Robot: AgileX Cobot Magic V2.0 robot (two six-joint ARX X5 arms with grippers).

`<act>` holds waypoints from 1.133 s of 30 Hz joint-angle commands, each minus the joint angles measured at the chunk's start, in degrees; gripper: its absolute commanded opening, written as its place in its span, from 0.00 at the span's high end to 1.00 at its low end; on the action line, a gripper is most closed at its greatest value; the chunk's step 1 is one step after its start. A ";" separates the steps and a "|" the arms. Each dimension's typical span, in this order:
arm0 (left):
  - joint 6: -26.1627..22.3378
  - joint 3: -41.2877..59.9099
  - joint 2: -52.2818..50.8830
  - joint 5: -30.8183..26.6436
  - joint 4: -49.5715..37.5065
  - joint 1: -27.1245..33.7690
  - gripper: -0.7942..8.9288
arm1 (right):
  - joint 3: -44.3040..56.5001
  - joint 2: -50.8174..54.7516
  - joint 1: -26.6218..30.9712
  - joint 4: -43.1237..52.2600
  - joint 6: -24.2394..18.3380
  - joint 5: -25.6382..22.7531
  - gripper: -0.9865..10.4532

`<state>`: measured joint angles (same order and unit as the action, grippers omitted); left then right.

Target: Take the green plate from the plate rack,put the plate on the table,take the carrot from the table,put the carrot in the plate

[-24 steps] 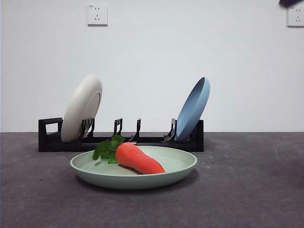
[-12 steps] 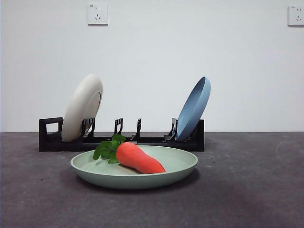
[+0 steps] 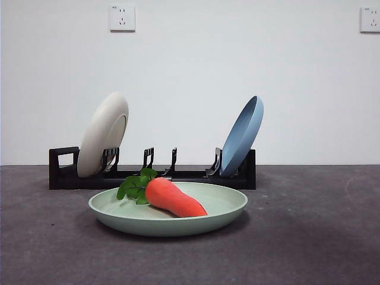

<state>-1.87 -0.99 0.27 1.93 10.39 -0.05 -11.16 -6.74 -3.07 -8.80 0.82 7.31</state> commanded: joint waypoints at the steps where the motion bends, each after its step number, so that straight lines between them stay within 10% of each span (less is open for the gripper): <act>1: 0.39 0.79 -0.17 -0.15 -0.39 0.20 0.92 | 3.85 1.97 0.02 0.68 0.37 -0.13 0.91; 34: 0.39 0.79 -0.17 -0.17 -0.39 0.15 0.92 | 10.84 6.69 -0.04 -1.05 7.87 -0.17 0.91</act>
<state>-1.85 -0.99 0.27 1.93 10.39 -0.05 -1.02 -0.27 -3.09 -9.43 8.19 7.29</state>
